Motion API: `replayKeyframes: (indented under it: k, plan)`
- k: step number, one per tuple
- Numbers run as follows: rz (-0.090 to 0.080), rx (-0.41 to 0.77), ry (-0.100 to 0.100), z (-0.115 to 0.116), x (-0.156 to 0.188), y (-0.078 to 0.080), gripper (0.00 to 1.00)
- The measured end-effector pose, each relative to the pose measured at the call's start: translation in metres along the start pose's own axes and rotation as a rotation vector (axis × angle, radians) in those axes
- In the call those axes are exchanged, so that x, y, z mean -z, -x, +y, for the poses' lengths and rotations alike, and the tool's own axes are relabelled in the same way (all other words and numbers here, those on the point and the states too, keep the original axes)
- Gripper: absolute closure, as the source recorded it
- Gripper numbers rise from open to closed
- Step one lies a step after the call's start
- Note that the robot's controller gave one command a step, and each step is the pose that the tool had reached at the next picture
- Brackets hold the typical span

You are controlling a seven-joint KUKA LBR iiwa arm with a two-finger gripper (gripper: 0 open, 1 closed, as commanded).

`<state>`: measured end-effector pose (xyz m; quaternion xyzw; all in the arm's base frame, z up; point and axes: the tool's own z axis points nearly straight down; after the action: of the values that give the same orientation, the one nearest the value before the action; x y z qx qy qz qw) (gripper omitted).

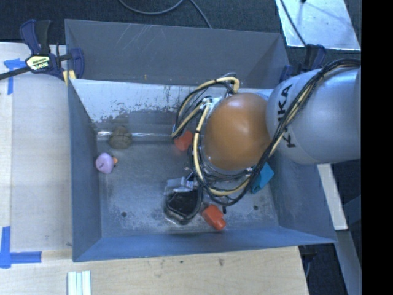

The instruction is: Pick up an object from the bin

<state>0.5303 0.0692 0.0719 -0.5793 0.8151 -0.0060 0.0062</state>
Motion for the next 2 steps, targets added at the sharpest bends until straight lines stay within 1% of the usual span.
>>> replayKeyframes:
  k: [1,2]
  plan:
    - [0.0,0.0,0.0,0.0,0.0,0.0,1.0]
    - [0.003,0.091,-0.001,0.001,-0.0003,0.006,1.0]
